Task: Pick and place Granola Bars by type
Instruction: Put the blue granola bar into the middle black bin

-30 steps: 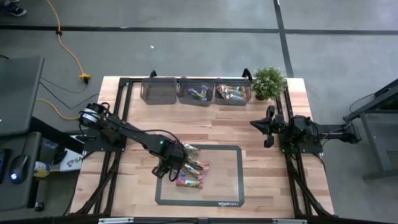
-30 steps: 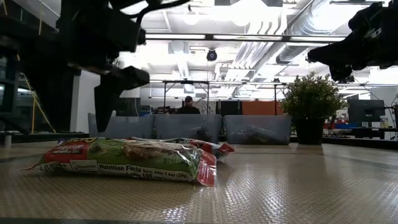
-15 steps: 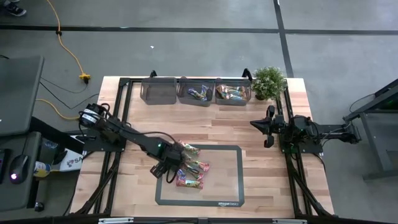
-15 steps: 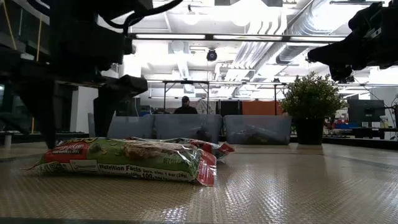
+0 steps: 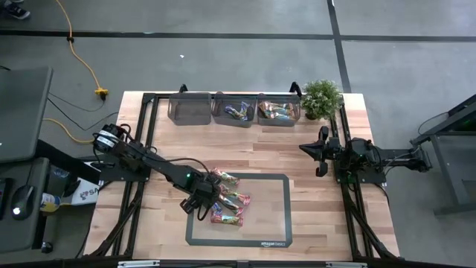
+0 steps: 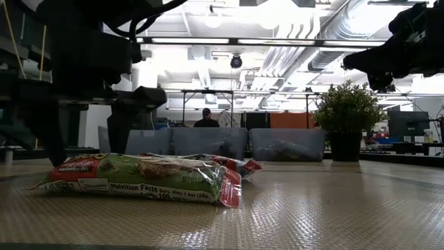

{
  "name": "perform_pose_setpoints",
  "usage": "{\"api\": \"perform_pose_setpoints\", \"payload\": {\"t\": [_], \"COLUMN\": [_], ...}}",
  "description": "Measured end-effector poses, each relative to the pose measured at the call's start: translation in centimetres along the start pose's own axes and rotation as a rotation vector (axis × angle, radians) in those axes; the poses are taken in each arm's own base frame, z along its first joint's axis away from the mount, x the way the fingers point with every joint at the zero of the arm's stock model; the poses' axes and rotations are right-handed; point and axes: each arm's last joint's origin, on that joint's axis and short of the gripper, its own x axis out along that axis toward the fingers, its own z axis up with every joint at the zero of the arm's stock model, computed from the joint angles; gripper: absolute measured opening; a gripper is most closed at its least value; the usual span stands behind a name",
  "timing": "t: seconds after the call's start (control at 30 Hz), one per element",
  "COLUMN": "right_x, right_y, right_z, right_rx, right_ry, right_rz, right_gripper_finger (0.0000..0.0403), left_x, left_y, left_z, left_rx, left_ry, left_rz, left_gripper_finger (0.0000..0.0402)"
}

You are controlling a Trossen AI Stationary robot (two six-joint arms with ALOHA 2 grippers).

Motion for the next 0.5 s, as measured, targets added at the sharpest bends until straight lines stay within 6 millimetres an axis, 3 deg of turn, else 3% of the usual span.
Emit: {"api": "perform_pose_setpoints", "payload": {"t": [0.23, 0.5], "right_x": [0.0, 0.0], "right_y": [0.0, 0.0], "right_z": [0.0, 0.0], "right_rx": [0.0, 0.0], "right_ry": [0.0, 0.0], "right_rz": [0.0, 0.0], "right_gripper_finger": [0.0, 0.0], "left_x": [0.45, 0.54], "left_y": [-0.3, -0.34], "left_z": [-0.53, -0.45], "left_rx": [0.0, 0.001], "left_ry": [-0.008, -0.024], "left_rz": [-0.028, -0.042], "left_gripper_finger": [0.0234, 0.0176]}}
